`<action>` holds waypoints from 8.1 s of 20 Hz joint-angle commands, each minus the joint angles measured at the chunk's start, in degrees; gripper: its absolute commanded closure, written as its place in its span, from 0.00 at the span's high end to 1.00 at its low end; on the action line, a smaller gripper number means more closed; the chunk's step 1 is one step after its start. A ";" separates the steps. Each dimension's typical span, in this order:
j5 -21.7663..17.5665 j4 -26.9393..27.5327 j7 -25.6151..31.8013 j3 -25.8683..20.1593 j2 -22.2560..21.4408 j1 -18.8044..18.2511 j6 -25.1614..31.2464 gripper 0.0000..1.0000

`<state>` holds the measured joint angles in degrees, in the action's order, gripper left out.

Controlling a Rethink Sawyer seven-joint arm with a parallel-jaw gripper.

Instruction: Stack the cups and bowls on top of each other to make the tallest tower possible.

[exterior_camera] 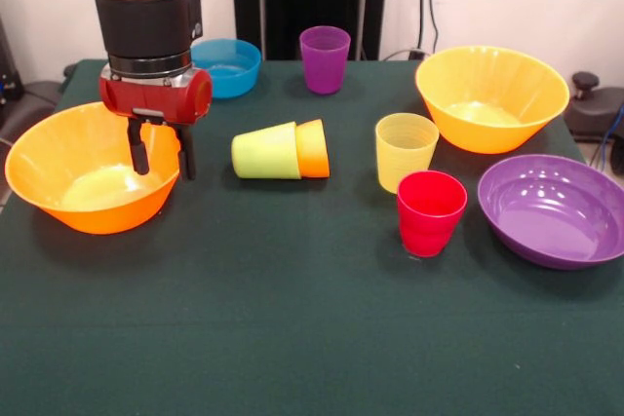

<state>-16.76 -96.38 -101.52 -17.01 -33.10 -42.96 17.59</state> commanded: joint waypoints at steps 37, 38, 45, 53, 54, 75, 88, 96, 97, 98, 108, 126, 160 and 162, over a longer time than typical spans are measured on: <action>4.58 -4.86 -12.31 4.00 -1.99 10.16 -2.05 1.00; 5.19 -4.69 -12.93 4.28 -1.65 10.92 -2.54 1.00; 9.28 -3.70 -17.02 7.40 -0.22 16.34 -5.19 1.00; 11.36 -3.00 -21.07 10.37 2.16 20.12 -8.34 1.00; 11.59 -2.76 -21.63 10.83 2.52 20.69 -8.69 1.00; 17.14 -3.17 -25.40 14.06 3.33 26.37 -10.63 1.00; 16.45 -4.84 -23.74 13.46 2.05 24.48 -10.79 1.00; 18.24 -6.69 -25.70 15.19 0.02 26.52 -9.25 1.00; 18.83 -6.63 -26.13 15.13 0.20 26.82 -9.15 1.00; 19.50 -6.73 -26.60 14.76 0.49 26.99 -9.32 1.00; 24.33 -5.31 -29.50 17.49 2.60 32.34 -11.29 1.00; 32.88 -5.09 -34.92 21.17 4.11 40.90 -10.55 1.00; 39.34 -1.90 -35.41 22.94 9.61 44.87 -13.95 1.00; 39.67 -1.65 -35.43 23.21 9.78 45.17 -13.81 1.00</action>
<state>20.09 -100.88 -125.97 8.81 -24.75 1.26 6.43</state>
